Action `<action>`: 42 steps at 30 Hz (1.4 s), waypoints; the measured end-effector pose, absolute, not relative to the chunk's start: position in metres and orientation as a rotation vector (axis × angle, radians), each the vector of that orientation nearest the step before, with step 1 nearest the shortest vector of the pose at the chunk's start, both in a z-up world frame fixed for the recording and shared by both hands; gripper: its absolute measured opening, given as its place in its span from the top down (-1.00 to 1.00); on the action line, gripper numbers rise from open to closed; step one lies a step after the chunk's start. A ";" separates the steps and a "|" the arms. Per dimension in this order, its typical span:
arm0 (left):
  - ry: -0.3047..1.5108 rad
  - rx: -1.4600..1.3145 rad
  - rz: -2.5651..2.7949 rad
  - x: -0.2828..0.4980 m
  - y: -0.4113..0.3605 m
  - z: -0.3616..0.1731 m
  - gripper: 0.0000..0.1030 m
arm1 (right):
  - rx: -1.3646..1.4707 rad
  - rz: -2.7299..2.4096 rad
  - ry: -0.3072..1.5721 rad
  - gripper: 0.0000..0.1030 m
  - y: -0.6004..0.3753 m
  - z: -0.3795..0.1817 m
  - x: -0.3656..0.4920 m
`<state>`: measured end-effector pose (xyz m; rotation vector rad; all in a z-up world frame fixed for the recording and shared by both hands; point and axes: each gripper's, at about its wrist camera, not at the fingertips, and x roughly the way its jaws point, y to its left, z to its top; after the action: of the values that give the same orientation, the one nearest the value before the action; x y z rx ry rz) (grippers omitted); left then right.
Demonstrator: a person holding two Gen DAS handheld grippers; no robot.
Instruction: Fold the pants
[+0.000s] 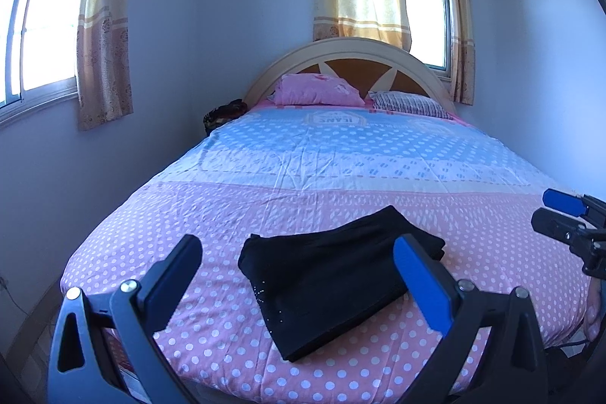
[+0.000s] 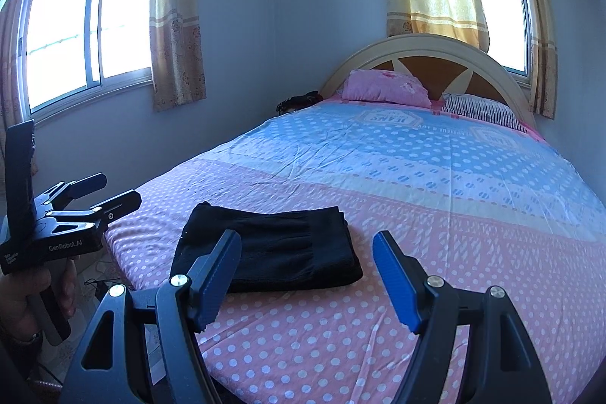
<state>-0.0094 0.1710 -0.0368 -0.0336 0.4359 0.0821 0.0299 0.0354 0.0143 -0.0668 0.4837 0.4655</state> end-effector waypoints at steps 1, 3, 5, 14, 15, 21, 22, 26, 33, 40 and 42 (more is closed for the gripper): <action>0.437 -0.034 0.081 -0.009 0.171 -0.037 -1.00 | -0.067 0.465 0.483 -0.42 0.036 0.014 0.030; 0.438 -0.032 0.083 -0.010 0.171 -0.037 -1.00 | -0.065 0.464 0.483 -0.42 0.036 0.014 0.029; 0.438 -0.032 0.082 -0.010 0.171 -0.036 -1.00 | -0.064 0.464 0.486 -0.42 0.036 0.013 0.031; 0.441 -0.032 0.086 -0.009 0.170 -0.038 -1.00 | -0.059 0.462 0.489 -0.42 0.036 0.009 0.030; 0.441 -0.032 0.085 -0.009 0.170 -0.038 -1.00 | -0.058 0.462 0.490 -0.42 0.035 0.009 0.030; 0.446 -0.030 0.083 -0.009 0.170 -0.040 -1.00 | -0.059 0.461 0.496 -0.42 0.035 0.006 0.030; 0.447 -0.030 0.083 -0.009 0.171 -0.041 -1.00 | -0.059 0.461 0.496 -0.42 0.035 0.006 0.030; 0.453 -0.027 0.082 -0.007 0.170 -0.041 -1.00 | -0.060 0.459 0.495 -0.42 0.035 0.005 0.030; 0.449 -0.009 0.093 -0.008 0.168 -0.037 -1.00 | -0.058 0.455 0.486 -0.42 0.033 0.005 0.029; 0.451 -0.021 0.098 -0.006 0.169 -0.037 -1.00 | -0.062 0.452 0.473 -0.42 0.033 0.005 0.026; 0.458 -0.029 0.097 -0.004 0.171 -0.038 -1.00 | -0.066 0.454 0.471 -0.42 0.034 0.006 0.025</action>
<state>-0.0045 0.1706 -0.0382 -0.0287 0.4583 0.0968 0.0253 0.0336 0.0056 -0.0659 0.4714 0.4537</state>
